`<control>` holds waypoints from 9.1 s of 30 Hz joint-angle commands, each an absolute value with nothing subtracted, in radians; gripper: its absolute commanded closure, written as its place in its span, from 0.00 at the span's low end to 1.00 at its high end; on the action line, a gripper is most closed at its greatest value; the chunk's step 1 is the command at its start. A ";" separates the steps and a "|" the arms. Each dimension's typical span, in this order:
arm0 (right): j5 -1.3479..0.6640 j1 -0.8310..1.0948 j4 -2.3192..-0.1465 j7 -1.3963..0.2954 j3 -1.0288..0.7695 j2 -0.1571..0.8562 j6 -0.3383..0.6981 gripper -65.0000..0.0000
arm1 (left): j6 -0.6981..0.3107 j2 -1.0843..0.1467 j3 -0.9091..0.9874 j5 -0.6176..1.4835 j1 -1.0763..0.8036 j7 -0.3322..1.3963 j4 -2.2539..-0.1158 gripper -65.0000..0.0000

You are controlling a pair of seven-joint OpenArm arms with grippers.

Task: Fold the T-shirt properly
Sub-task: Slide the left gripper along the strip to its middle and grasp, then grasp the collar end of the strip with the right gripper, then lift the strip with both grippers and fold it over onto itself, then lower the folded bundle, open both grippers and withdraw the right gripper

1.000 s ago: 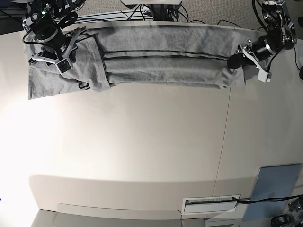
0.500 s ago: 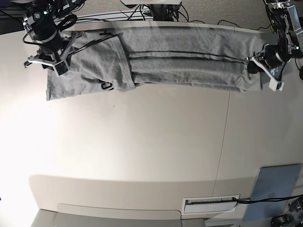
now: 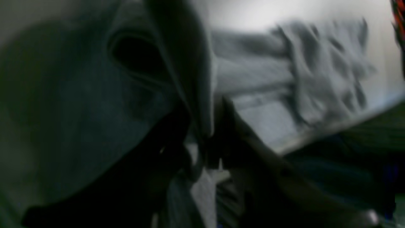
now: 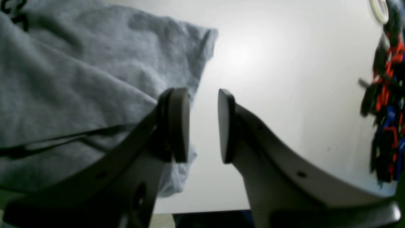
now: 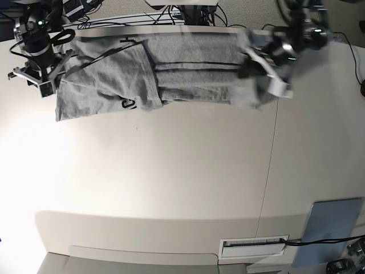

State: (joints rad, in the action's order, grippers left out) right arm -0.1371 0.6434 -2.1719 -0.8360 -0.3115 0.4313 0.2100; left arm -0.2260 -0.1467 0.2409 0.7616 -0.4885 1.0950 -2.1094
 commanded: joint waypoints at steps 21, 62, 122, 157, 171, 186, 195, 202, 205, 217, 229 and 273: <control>-0.134 0.645 -2.145 -0.821 -0.349 0.446 0.204 0.75 | -0.110 -0.030 -0.227 0.534 -0.379 0.974 -2.101 1.00; -0.939 0.317 -1.575 -1.225 -0.659 0.448 0.641 0.51 | -0.291 -0.084 -0.227 0.464 -0.336 0.972 -2.085 0.39; -1.076 0.186 -1.359 -1.266 -0.376 0.495 0.594 0.50 | -0.290 -0.084 -0.227 0.365 -0.339 0.971 -2.085 0.47; -0.926 0.288 -2.122 -1.335 -0.618 0.293 0.458 1.00 | -0.290 -0.080 -0.227 0.138 -0.328 0.679 -1.770 0.47; -0.557 0.307 -2.296 -1.145 -0.011 0.115 0.290 1.00 | -0.290 -0.081 -0.227 0.165 -0.304 0.683 -1.766 0.47; -0.424 0.291 -2.122 -1.062 0.224 0.044 0.398 0.93 | -0.290 -0.081 -0.227 0.164 -0.304 0.702 -1.766 0.47; -0.561 0.264 -2.117 -1.003 0.221 0.024 0.418 0.58 | -0.290 -0.084 -0.226 0.152 -0.300 0.718 -1.768 0.47; -0.559 0.213 -2.122 -1.002 0.209 0.022 0.419 0.58 | -0.289 -0.084 -0.224 0.086 -0.302 0.773 -1.840 0.47; -0.558 0.199 -2.131 -0.999 0.149 0.022 0.418 0.58 | -0.250 -0.088 -0.224 0.042 -0.302 0.789 -1.882 0.47; -0.557 0.198 -2.153 -1.025 -0.366 0.152 0.418 0.58 | -0.239 -0.167 -0.224 0.266 -0.311 0.921 -2.049 0.47; -0.558 0.275 -2.151 -1.040 -0.692 0.280 0.411 0.58 | -0.322 -0.166 -0.227 0.438 -0.456 0.938 -2.108 0.47; -0.557 0.286 -2.151 -1.045 -0.693 0.280 0.412 0.58 | -0.295 -0.181 -0.080 0.382 -0.422 1.111 -2.113 1.00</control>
